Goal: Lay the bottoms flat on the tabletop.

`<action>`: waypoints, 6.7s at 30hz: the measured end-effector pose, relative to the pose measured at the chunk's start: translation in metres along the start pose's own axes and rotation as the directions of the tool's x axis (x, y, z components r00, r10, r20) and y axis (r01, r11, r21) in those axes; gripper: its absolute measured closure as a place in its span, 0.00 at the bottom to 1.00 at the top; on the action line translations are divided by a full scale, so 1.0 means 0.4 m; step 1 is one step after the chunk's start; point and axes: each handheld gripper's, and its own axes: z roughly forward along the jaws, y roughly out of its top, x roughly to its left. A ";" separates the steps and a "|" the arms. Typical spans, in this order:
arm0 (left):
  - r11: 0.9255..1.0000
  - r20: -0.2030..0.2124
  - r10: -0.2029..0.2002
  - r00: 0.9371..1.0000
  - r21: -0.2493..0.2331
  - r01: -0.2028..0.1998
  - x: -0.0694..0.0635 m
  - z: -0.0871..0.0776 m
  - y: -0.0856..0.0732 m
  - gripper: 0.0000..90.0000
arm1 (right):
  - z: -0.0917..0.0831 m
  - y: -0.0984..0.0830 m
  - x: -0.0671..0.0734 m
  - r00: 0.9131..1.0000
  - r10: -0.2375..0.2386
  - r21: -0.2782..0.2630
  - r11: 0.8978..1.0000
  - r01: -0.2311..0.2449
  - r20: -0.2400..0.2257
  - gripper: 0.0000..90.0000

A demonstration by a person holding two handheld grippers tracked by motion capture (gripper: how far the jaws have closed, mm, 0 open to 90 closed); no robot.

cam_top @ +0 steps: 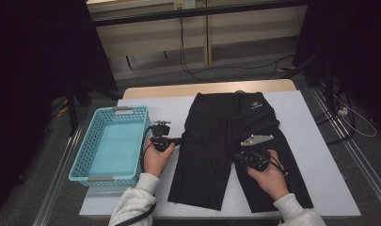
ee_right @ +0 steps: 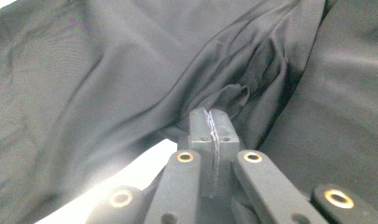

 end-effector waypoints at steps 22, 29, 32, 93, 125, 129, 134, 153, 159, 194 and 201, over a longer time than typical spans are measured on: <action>1.000 -0.044 0.008 0.999 0.000 -0.008 0.004 -0.007 -0.008 0.66 | -0.019 -0.001 0.005 0.998 -0.067 -0.003 0.998 0.067 -0.011 0.96; 1.000 -0.061 0.023 0.998 -0.005 -0.023 -0.007 -0.018 -0.010 0.30 | -0.032 0.010 0.060 0.991 -0.118 -0.035 0.993 0.116 -0.070 0.87; 0.999 -0.065 0.032 0.997 0.000 -0.032 -0.008 -0.020 -0.011 0.24 | -0.018 0.010 0.100 0.982 -0.158 -0.026 0.987 0.156 -0.101 0.79; 0.996 -0.088 0.040 0.995 0.083 -0.032 -0.052 -0.061 -0.078 0.61 | -0.021 -0.015 0.148 0.947 -0.238 -0.009 0.970 0.242 -0.215 0.83; 0.982 -0.017 0.182 0.983 0.057 -0.180 -0.063 -0.075 -0.083 0.16 | -0.176 -0.125 -0.179 0.974 0.094 -0.080 0.994 -0.079 0.205 0.48; 0.981 -0.017 0.188 0.982 0.059 -0.187 -0.063 -0.074 -0.080 0.16 | -0.183 -0.145 -0.210 0.953 0.135 -0.062 0.990 -0.123 0.270 0.51; 0.978 -0.032 0.202 0.979 0.057 -0.200 -0.063 -0.076 -0.075 0.16 | -0.191 -0.172 -0.244 0.932 0.165 -0.037 0.986 -0.162 0.322 0.56; 0.977 -0.027 0.202 0.979 0.075 -0.200 -0.068 -0.071 -0.082 0.15 | -0.219 -0.198 -0.258 0.949 0.222 -0.016 0.974 -0.225 0.225 1.00; 0.977 -0.028 0.196 0.980 0.086 -0.193 -0.062 -0.074 -0.090 0.14 | -0.226 -0.196 -0.248 0.953 0.187 0.022 0.980 -0.197 0.237 1.00; 0.978 -0.027 0.194 0.981 0.087 -0.191 -0.065 -0.082 -0.111 0.11 | -0.199 -0.123 -0.183 0.985 0.146 -0.185 0.975 -0.127 0.094 0.21; 0.980 -0.027 0.187 0.982 0.081 -0.184 -0.062 -0.086 -0.115 0.11 | -0.195 -0.114 -0.173 0.987 0.140 -0.196 0.973 -0.121 0.082 0.21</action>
